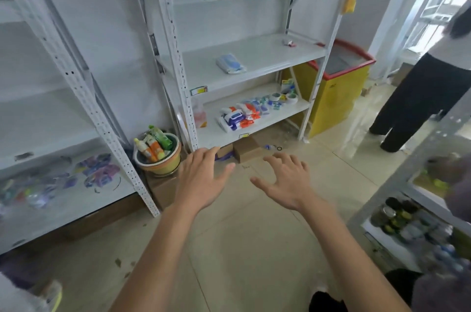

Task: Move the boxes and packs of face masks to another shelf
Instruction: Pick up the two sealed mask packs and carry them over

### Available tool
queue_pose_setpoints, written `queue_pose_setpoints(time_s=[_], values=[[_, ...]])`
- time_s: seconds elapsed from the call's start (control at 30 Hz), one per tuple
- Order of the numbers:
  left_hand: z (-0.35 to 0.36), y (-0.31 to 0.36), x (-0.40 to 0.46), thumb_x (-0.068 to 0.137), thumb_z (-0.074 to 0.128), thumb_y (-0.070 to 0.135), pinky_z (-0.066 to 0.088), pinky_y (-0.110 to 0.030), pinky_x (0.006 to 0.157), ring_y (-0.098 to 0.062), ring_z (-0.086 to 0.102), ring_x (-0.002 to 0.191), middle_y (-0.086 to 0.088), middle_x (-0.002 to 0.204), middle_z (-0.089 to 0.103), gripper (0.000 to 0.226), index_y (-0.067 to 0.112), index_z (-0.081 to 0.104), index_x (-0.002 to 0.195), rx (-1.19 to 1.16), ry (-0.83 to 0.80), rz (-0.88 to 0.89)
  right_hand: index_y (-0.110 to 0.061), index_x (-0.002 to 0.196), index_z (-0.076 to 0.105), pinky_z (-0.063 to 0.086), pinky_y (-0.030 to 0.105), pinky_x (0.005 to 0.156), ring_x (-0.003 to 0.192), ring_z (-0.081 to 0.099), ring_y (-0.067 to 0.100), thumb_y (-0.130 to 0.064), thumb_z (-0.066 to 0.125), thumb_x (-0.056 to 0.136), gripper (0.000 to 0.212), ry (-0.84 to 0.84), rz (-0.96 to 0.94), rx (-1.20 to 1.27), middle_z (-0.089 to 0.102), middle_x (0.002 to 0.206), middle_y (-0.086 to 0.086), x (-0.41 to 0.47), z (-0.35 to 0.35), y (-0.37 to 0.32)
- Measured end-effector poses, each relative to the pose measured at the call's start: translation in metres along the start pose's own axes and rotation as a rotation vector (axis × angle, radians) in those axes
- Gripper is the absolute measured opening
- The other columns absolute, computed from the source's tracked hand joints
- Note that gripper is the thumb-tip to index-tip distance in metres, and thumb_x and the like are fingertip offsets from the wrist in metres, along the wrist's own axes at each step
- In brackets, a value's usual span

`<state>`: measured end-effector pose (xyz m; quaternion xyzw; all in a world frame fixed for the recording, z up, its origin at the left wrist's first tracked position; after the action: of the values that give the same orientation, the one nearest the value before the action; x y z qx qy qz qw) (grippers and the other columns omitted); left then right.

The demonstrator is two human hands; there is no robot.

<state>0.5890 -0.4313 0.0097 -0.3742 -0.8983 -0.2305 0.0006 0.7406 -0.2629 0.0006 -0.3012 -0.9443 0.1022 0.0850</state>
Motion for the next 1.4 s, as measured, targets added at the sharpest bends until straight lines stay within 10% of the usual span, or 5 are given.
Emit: queue_pose_setpoints(time_s=[1.4], values=[[0.121, -0.039, 0.609, 0.094, 0.046, 0.065, 0.038, -0.045, 0.11, -0.021, 0.044, 0.133, 0.001, 0.145, 0.051, 0.062, 0.029, 0.045, 0.144, -0.238, -0.031, -0.068, -0.037, 0.147, 0.037, 0.03, 0.046, 0.109, 0.138, 0.038, 0.026, -0.066, 0.037, 0.091, 0.064, -0.17, 0.028, 0.229, 0.043, 0.151, -0.002, 0.626, 0.055, 0.089]])
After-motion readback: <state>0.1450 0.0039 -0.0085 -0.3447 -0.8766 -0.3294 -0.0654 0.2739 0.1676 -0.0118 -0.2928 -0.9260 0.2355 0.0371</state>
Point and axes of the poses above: each hand's wrist, its own x-axis towards the middle knuckle, its own z-axis out of the palm, y = z × x, the point moved 1 cm from there along x, towards the middle knuckle
